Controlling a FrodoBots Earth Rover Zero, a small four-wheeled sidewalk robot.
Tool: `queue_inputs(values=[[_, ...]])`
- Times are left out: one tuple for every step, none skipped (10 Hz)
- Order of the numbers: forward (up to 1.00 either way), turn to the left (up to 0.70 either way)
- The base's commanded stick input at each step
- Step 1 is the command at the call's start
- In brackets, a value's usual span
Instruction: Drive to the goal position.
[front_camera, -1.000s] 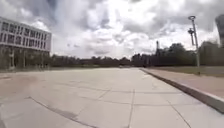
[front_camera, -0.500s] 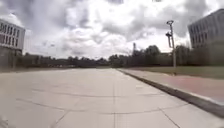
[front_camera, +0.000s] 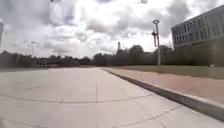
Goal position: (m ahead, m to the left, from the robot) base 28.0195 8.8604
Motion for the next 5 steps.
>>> queue_inputs(values=[[0.7,0.03],[0.7,0.0],[0.7,0.0],[0.7,0.06],[0.7,0.04]])
